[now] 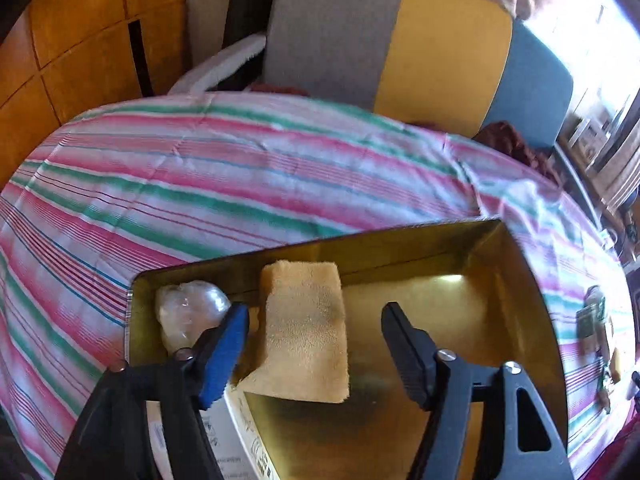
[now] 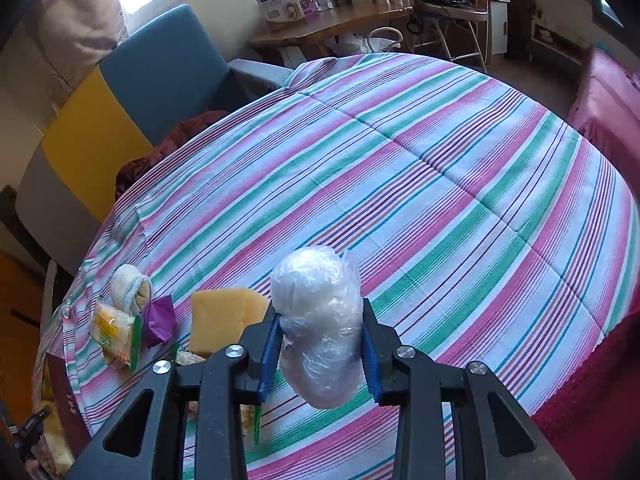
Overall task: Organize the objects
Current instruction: 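Lower the sponge cake into the gold tray and open the left gripper, then carry the wrapped white ball into the tray and open the right gripper, then move both grippers from the tray back to the remaining snacks, then grasp the green-and-white tea box with the left gripper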
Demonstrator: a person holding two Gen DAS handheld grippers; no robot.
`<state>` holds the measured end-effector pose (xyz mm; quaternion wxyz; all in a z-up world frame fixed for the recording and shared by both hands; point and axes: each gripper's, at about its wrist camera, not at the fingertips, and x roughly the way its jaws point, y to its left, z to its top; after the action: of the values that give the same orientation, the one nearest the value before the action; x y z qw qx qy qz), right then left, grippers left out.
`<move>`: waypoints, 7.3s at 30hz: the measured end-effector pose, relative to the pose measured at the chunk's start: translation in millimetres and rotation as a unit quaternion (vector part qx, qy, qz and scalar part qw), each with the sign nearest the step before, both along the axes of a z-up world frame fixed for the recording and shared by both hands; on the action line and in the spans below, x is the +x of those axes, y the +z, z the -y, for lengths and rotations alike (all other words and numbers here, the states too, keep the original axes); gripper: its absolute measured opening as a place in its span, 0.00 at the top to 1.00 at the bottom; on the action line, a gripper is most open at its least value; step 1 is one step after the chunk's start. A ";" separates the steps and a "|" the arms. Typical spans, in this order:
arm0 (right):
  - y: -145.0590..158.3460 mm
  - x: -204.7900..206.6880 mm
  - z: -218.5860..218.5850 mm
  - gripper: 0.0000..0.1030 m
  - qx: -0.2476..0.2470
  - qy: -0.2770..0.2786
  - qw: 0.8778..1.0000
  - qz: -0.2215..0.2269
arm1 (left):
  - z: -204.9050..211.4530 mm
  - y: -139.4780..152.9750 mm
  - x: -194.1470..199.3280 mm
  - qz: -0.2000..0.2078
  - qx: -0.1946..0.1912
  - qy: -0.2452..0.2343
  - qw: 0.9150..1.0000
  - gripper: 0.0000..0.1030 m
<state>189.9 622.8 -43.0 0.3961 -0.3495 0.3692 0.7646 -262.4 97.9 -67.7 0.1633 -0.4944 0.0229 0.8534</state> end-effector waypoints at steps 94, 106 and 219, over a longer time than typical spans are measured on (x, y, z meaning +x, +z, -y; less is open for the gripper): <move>-30.8 -392.1 473.1 0.30 -0.108 0.540 0.835 -0.014 | 139.1 10.1 202.5 -0.052 0.059 0.120 0.990 0.34; 8.3 -329.3 456.3 0.18 0.005 0.551 0.834 -0.034 | 126.6 22.1 211.4 -0.075 0.046 0.106 0.990 0.34; 0.3 -77.5 33.7 0.00 -0.088 0.051 0.987 -0.122 | -214.1 6.5 248.7 0.027 0.013 -0.272 0.962 0.44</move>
<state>112.4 589.1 -42.8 0.2760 -0.3054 0.4625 0.7853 -13.7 312.0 -61.1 0.3964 -0.4904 0.1407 0.7632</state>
